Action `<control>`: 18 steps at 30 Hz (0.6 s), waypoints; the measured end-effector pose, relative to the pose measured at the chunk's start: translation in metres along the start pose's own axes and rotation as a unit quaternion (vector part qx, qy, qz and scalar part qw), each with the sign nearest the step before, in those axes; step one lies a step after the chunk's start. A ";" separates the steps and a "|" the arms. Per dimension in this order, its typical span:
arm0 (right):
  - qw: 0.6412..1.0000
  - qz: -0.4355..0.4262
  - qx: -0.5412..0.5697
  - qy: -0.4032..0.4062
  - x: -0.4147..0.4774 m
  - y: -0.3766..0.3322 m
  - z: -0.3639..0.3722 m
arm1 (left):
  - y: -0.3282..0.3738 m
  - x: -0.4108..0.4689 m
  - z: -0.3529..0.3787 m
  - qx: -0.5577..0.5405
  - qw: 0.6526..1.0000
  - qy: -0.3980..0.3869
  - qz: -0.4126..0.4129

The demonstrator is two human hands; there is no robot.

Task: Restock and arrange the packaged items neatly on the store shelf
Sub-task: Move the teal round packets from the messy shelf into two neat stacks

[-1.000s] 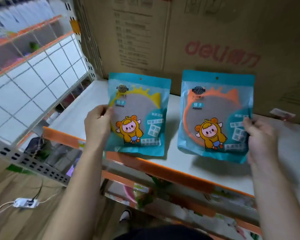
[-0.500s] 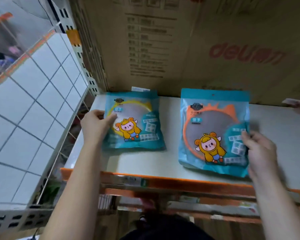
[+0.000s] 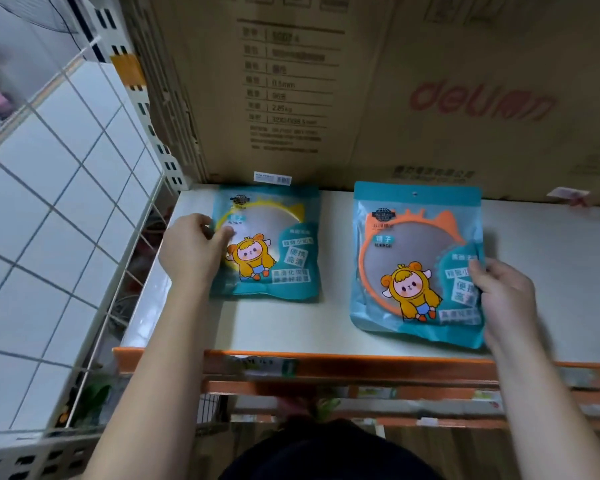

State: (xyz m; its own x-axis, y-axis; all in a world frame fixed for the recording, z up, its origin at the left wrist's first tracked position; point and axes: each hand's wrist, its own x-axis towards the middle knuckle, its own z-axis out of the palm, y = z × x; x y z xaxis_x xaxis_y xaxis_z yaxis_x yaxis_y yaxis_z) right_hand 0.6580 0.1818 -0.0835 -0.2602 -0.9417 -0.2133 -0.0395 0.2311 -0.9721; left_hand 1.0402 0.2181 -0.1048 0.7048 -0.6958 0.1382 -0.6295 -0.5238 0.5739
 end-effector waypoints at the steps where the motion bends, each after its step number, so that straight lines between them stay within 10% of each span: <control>1: 1.000 0.001 -0.009 -0.001 0.002 0.000 0.000 | 0.001 -0.001 -0.001 0.007 1.000 0.002 0.006; 18: 0.976 -0.009 -0.208 -0.060 0.053 -0.006 0.038 | 0.016 -0.127 -0.005 0.055 0.957 -0.025 0.285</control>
State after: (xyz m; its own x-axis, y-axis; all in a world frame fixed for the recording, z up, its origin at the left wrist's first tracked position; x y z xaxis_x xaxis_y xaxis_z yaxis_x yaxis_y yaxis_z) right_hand 0.6807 0.1209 -0.0926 -0.1410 -0.9629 -0.2302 -0.4374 0.2692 -0.8580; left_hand 0.9425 0.3004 -0.1095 0.2214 -0.9047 0.3640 -0.9395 -0.0978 0.3284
